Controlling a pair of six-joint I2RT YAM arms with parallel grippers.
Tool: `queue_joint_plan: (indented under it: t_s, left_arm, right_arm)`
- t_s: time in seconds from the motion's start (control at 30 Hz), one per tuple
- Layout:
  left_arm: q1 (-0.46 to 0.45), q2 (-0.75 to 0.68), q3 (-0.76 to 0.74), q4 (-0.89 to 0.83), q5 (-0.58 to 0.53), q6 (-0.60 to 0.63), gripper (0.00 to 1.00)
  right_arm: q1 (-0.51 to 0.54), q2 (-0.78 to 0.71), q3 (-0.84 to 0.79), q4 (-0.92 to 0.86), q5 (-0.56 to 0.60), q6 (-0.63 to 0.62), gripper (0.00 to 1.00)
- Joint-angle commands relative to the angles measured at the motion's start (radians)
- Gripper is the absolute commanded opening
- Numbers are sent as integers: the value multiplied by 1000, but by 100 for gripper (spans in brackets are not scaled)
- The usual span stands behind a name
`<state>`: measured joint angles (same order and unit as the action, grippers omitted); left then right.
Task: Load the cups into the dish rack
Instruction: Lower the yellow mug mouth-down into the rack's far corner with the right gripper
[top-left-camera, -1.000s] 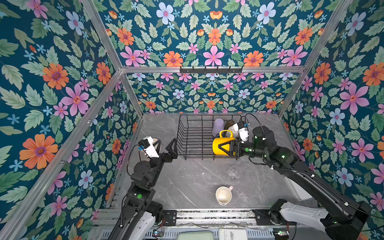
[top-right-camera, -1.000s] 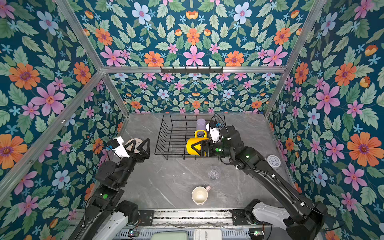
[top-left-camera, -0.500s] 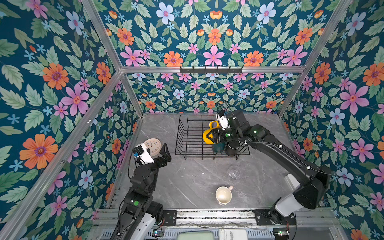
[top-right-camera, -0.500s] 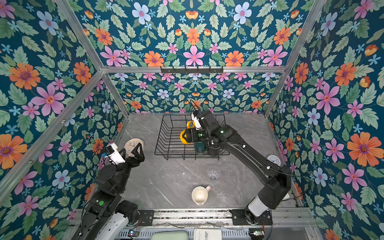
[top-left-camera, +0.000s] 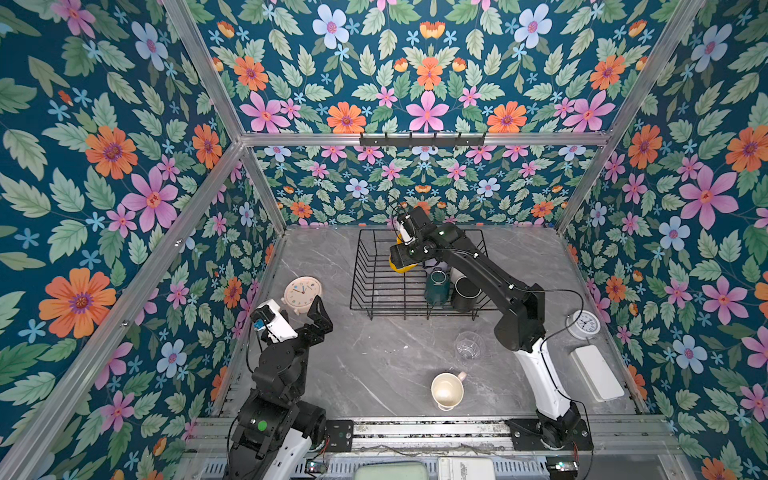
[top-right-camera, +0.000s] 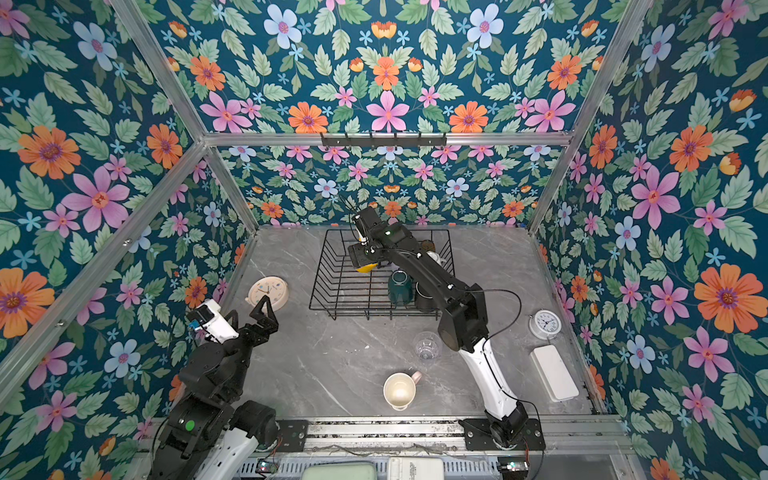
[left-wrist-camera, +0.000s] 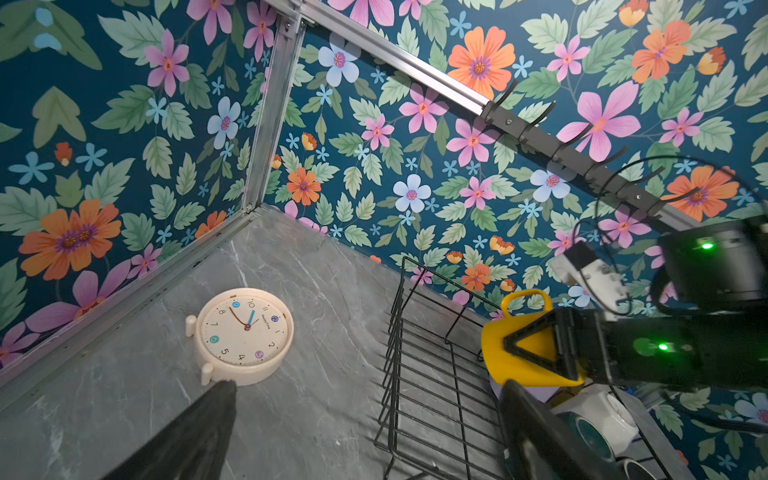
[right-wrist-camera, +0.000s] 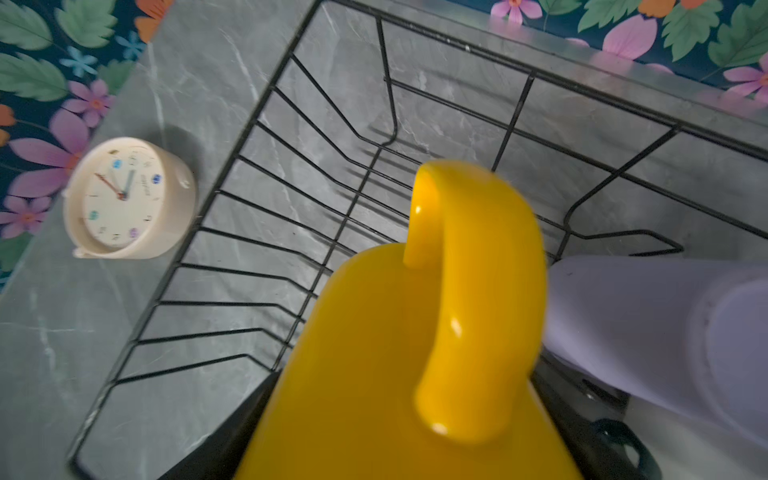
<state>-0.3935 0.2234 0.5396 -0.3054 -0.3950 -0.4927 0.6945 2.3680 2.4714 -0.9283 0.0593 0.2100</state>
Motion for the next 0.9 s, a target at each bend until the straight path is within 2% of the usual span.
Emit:
queue_joint_plan:
  t_s: [0.0,0.43,0.47,0.57,0.7,0.87]
  left_arm:
    - [1,-12,12,-41,-28,-13,100]
    - [2,-24,20,-69,-43,-23,100]
    - [1,-24,20,-70,-42,-23,100]
    - [1,-24,22,-73,-38,-24,100]
    - [1,-24,23,-77,-39,-25,100]
    - [1,-24,28,-81,-42,-23,100]
  right_arm:
    - [2,74,89,-63,80,-50,0]
    - [3,189,114,-26,110,-82,0]
    - [3,197,121,-32,108,-85,3]
    - [3,213,133,-44,109,-90,20]
    - [3,220,135,-45,95,-89,49]
    - [3,212,138,-41,79,-95,75]
